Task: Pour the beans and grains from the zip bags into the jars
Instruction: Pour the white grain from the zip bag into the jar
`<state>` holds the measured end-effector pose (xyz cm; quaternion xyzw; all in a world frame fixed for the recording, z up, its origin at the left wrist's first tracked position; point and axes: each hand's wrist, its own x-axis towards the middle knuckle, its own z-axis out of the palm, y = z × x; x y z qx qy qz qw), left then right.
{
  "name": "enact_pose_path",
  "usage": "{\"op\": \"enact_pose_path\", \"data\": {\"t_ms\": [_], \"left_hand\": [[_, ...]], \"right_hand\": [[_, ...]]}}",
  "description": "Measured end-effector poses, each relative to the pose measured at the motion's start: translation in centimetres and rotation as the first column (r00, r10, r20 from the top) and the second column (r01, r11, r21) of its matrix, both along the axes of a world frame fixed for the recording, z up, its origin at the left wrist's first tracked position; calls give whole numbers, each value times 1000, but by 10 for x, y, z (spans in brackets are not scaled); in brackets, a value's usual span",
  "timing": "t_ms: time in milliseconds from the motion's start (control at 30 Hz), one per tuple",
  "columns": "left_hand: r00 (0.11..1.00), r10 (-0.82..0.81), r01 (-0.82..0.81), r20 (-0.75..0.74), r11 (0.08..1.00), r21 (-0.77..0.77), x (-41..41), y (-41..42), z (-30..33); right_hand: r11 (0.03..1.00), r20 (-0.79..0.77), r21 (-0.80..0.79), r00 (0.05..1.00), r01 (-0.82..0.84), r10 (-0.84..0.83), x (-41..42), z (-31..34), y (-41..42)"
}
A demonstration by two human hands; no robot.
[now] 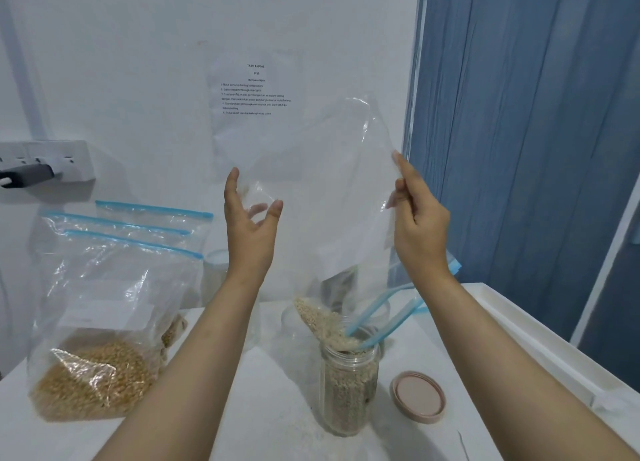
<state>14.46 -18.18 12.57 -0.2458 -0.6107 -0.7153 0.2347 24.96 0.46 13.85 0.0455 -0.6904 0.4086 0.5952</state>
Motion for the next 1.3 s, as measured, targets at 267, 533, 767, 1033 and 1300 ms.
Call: {"op": "enact_pose_path", "data": {"t_ms": [267,533,767,1033,1300], "left_hand": [[999,-34,33,-31,999,-40,2,0,3],[998,-33,29,-49,997,-67,2,-3,5],[964,-216,166,153,944,285,-7,-5,10],[993,-52,20,108,959,281,-15,-2,14],[998,-58,51,37,982,181,-18,-1,10]], "right_hand": [[1000,4,-23,1000,-2,2,6,1,3],[999,6,-39,1000,3,-3,6,5,3],[999,-1,-41,1000,12,-12,10,-1,-2],[997,9,-56,999,52,-52,13,-8,0],[995,19,-66,997,77,-76,11,-11,1]]}}
